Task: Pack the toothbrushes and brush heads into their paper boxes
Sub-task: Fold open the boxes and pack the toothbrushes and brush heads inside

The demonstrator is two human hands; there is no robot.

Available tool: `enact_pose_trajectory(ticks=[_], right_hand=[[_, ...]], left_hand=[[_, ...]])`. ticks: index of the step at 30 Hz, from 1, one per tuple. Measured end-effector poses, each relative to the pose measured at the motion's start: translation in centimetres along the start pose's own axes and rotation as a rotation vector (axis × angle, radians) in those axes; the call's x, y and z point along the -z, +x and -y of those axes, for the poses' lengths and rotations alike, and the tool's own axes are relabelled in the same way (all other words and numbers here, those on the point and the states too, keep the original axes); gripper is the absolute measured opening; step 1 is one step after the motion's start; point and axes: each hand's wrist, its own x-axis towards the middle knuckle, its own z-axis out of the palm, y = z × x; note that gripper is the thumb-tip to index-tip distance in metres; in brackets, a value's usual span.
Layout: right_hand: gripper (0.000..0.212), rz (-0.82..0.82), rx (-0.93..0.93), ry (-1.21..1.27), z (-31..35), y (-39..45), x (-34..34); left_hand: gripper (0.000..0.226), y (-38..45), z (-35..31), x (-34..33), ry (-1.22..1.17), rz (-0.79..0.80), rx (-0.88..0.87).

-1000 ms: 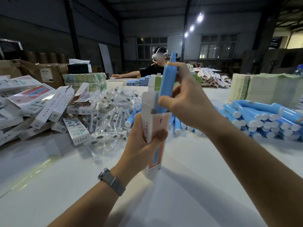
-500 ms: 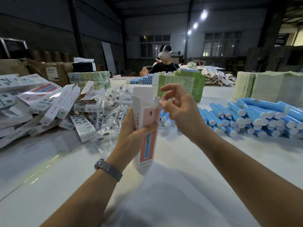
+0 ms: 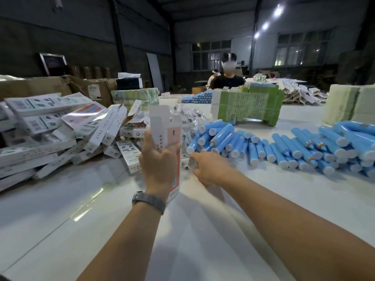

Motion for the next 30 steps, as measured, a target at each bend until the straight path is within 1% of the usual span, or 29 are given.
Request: enact_pose_trajectory(ticks=[2, 4, 7, 8, 10, 14, 16, 19, 22, 25, 26, 28, 30], right_hand=[[0.036, -0.027, -0.02, -0.027, 0.2, 0.5, -0.5], [0.029, -0.016, -0.043, -0.03, 0.3, 0.9, -0.5], [0.009, -0.004, -0.101, 0.08, 0.2, 1.1, -0.3], [0.01, -0.002, -0.125, 0.132, 0.1, 1.1, 0.0], [0.02, 0.031, -0.161, 0.186, -0.3, 0.9, 0.7], [0.053, 0.2, -0.199, 0.264, -1.5, -0.2, 2.7], [0.059, 0.235, -0.194, 0.301, -2.2, -1.1, 3.5], [0.062, 0.195, -0.199, 0.323, -3.4, -2.6, 4.9], [0.069, 0.16, -0.268, 0.462, -5.0, -4.3, 6.7], [0.076, 0.108, -0.288, 0.559, -6.3, -6.1, 7.6], [0.074, 0.067, -0.287, 0.594, -6.5, -6.7, 7.7], [0.061, -0.075, -0.284, 0.681, -6.6, -7.3, 8.2], [0.052, -0.209, -0.285, 0.866, -6.4, -7.8, 9.4]], left_hand=[[0.042, 0.0, 0.0, 0.0, 0.004, -0.001, -0.003], [0.039, -0.1, 0.0, -0.1, 0.009, 0.005, -0.013], [0.037, -0.1, 0.0, -0.1, 0.008, 0.014, -0.012], [0.038, -0.1, 0.0, -0.2, 0.006, 0.02, -0.008], [0.04, -0.1, -0.2, -0.2, 0.008, 0.043, -0.005], [0.049, -0.3, -0.4, -0.2, 0.006, 0.094, -0.034], [0.052, -0.6, -0.6, -0.3, -0.015, 0.109, -0.058], [0.051, -1.3, -1.1, -0.5, -0.107, 0.189, -0.057], [0.042, -2.2, -1.6, -0.9, -0.311, 0.399, -0.012], [0.038, -2.9, -1.8, -1.3, -0.419, 0.564, 0.049], [0.038, -3.1, -1.9, -1.4, -0.436, 0.593, 0.065], [0.039, -3.6, -1.9, -1.6, -0.456, 0.623, 0.085], [0.038, -4.0, -2.1, -1.8, -0.463, 0.632, 0.086]])
